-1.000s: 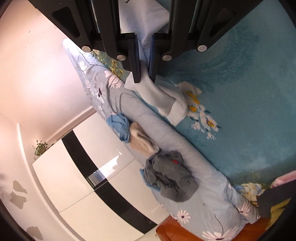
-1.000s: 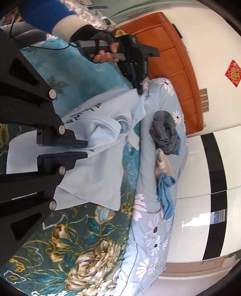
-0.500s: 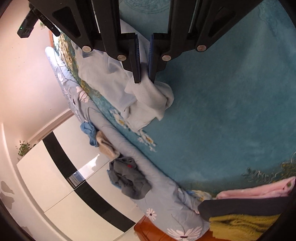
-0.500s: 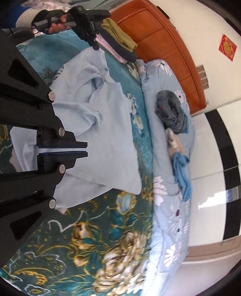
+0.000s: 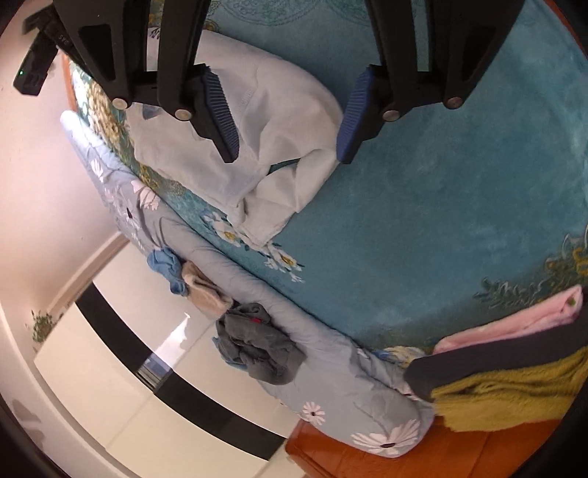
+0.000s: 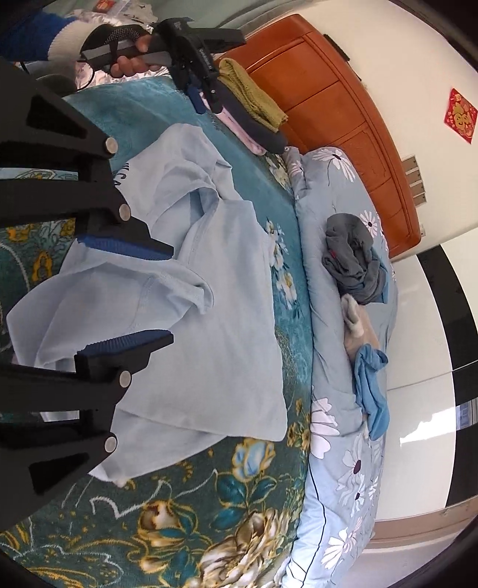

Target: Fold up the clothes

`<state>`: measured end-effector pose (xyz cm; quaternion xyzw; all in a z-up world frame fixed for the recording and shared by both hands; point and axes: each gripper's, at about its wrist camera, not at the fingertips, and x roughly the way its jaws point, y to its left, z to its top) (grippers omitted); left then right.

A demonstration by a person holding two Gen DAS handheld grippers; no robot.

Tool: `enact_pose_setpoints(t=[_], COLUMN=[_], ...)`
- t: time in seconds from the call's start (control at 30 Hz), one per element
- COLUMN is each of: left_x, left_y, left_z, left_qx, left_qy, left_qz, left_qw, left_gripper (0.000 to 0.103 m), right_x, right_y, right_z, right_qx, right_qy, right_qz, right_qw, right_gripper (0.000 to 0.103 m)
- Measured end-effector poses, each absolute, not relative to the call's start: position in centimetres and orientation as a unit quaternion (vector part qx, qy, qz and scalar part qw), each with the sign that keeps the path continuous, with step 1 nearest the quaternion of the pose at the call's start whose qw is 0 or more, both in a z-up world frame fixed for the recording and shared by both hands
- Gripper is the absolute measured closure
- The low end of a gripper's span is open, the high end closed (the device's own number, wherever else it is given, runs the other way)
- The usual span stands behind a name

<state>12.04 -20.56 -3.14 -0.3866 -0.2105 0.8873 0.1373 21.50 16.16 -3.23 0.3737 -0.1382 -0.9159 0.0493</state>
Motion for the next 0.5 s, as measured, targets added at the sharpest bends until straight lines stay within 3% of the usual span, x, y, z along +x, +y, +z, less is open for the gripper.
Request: enact_pose_setpoints(t=[0.27,0.37,0.43,0.5], left_x=[6.5,5.7,5.4,5.6], left_y=[-15.0,-14.8,-14.9,-15.4], left_z=[-5.8,-7.2,-7.9,-7.9], left_qx=[-0.464,-0.479,-0.483,-0.475], left_qy=[-0.088,-0.086,-0.095,-0.119], left_qz=[0.862,0.854,0.851,0.851], left_qw=[0.183,0.182,0.183,0.19], left_gripper=[0.035,0.035,0.037,0.038], right_x=[19.8,19.7,19.7,19.5], right_y=[14.8,14.8,15.0,15.2], right_z=[-6.0,-6.4,-6.7,-6.9], right_qx=[0.413,0.418,0.419,0.422], right_qy=[-0.124,-0.126,-0.126,-0.128], right_qz=[-0.901,-0.899,-0.898,-0.897], right_qw=[0.047,0.047,0.042,0.037], right_gripper=[0.063,0.063,0.067,0.087])
